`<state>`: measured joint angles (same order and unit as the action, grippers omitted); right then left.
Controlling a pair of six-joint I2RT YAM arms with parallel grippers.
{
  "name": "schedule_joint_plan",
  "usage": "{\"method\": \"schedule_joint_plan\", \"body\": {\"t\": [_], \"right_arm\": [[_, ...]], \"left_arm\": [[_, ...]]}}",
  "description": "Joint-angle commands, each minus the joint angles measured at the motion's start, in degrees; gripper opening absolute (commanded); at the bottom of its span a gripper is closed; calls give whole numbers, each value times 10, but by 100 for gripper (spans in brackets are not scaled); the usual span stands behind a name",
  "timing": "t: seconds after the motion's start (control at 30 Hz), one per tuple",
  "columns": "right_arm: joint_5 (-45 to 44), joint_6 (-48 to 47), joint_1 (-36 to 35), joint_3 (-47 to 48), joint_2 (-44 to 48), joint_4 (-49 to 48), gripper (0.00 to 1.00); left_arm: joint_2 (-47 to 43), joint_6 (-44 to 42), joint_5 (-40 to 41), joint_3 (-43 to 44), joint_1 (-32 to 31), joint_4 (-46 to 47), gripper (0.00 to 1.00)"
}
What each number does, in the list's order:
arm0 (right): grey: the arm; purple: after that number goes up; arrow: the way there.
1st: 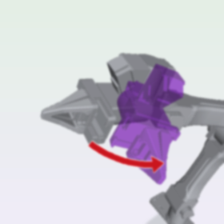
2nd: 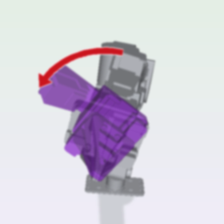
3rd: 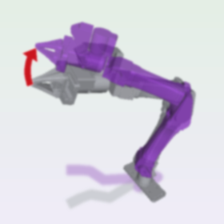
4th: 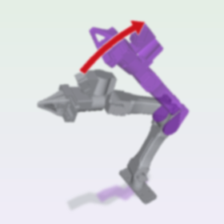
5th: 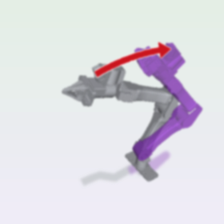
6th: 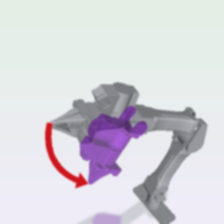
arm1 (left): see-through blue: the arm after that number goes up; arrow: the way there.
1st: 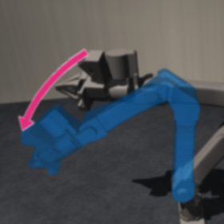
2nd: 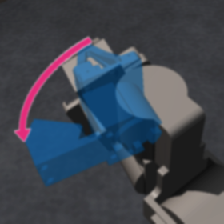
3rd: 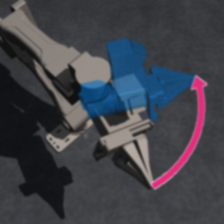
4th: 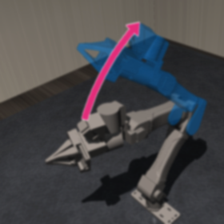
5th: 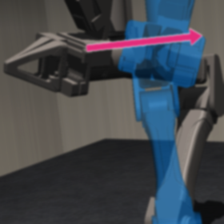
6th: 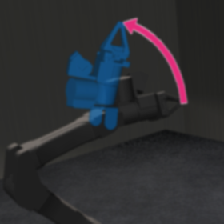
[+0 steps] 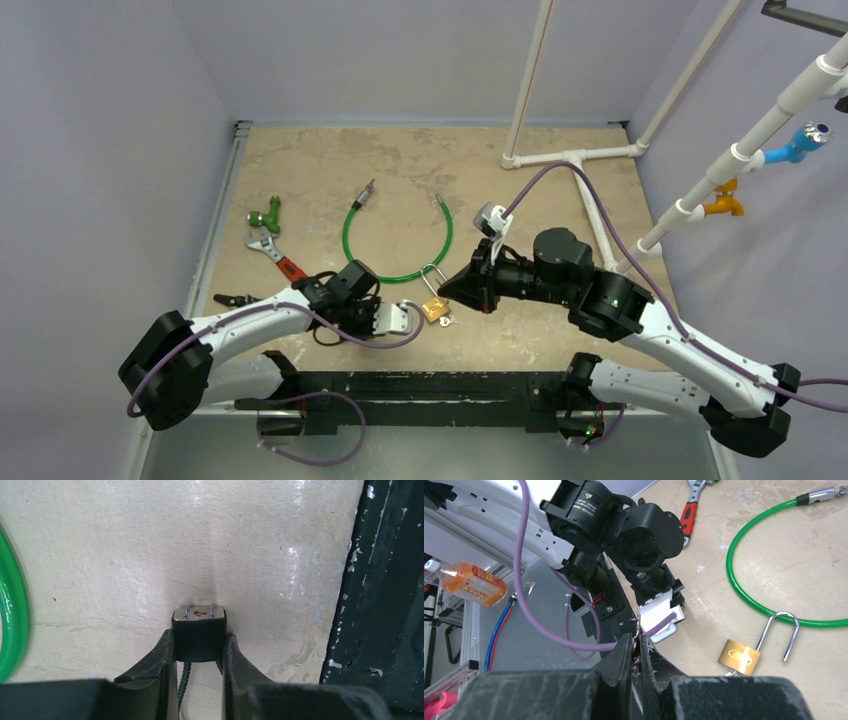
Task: Unlock with the key
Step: Pick up the lock from the center of the board.
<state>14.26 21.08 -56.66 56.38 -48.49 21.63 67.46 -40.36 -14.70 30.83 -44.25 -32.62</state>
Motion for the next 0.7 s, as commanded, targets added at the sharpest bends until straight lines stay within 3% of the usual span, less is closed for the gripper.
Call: {"method": "schedule_joint_plan", "body": {"t": [0.0,0.13,0.27,0.37,0.5,0.67], "right_arm": [[17,-19,13,38,-9,13,0],[41,-32,23,64,-24,22,0],[74,-43,37,97,-44,33,0],[114,-51,39,125,-73,32,0],[167,-81,39,175,-132,41,0],[183,-115,39,216,-174,54,0]], "left_arm": [[-8,-48,-13,15,-17,-6,0],[-42,-67,5,105,-14,-88,0],[-168,-141,-29,222,16,-173,0],[-279,-226,-115,288,58,-156,0],[-343,-338,-173,363,64,-150,0],[-387,-377,-213,405,64,-138,0]]}}
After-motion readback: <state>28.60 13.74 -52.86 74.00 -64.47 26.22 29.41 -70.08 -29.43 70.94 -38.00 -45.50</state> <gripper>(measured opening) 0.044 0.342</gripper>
